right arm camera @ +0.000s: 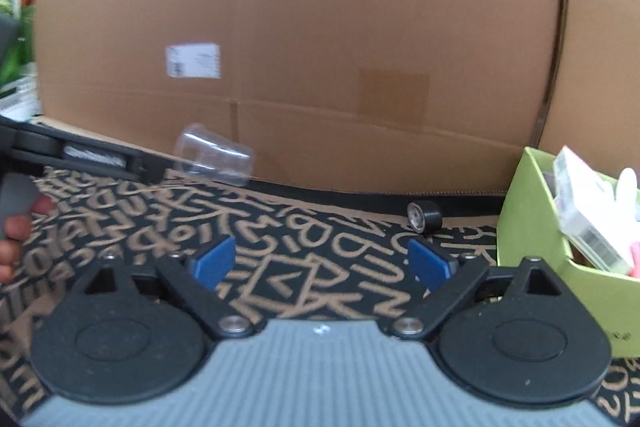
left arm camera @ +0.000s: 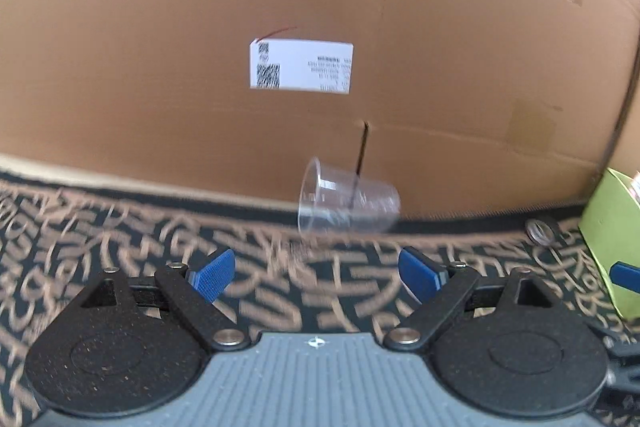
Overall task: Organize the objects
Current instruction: 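Grasp the clear plastic cup with the left gripper while the right gripper grasps the black tape roll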
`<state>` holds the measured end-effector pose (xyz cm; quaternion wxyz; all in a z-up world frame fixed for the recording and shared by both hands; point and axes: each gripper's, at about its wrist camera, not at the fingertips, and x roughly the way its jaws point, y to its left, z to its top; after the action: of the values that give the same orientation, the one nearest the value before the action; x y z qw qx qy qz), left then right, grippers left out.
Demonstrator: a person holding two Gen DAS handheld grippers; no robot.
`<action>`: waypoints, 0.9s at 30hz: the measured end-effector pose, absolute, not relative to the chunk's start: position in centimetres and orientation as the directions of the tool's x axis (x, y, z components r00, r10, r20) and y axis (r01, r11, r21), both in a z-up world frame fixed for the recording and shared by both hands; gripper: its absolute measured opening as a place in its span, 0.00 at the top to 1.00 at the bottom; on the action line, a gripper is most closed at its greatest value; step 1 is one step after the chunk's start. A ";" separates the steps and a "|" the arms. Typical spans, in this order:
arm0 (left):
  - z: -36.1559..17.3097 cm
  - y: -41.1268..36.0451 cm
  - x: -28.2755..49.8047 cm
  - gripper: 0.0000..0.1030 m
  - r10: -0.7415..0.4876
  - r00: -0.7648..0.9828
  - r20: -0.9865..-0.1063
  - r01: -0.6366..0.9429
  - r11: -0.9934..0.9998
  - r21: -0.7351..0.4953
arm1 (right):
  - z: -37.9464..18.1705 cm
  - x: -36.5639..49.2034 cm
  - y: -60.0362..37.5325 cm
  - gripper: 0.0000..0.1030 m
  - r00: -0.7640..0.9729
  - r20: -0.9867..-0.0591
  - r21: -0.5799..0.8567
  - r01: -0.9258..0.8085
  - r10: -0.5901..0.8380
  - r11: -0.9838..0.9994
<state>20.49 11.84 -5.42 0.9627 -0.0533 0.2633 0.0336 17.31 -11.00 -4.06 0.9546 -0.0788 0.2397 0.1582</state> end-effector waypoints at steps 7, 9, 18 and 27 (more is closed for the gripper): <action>-5.6 12.5 24.9 0.11 0.019 0.886 -0.463 -0.039 0.999 -0.035 | -6.1 25.1 -10.6 0.17 0.850 -0.521 -0.151 -0.187 0.082 0.971; -5.7 12.5 25.9 0.11 0.003 0.887 -0.463 -0.019 0.999 -0.030 | -6.7 27.0 -10.7 0.17 0.855 -0.518 -0.193 -0.133 0.014 0.972; -6.0 10.5 26.6 0.73 -0.130 0.862 -0.490 0.137 0.990 -0.021 | -8.1 30.8 -13.2 0.81 0.784 -0.620 -0.086 -0.100 0.026 0.991; -5.8 7.4 20.1 0.97 -0.278 0.807 -0.521 0.289 0.955 -0.062 | -7.5 21.2 -14.6 0.83 0.805 -0.572 -0.038 -0.215 0.155 0.976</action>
<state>20.14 7.43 -5.82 0.9505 0.0104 0.2725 -0.1491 21.24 -14.56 -7.45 0.9487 -0.0508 0.2964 0.0976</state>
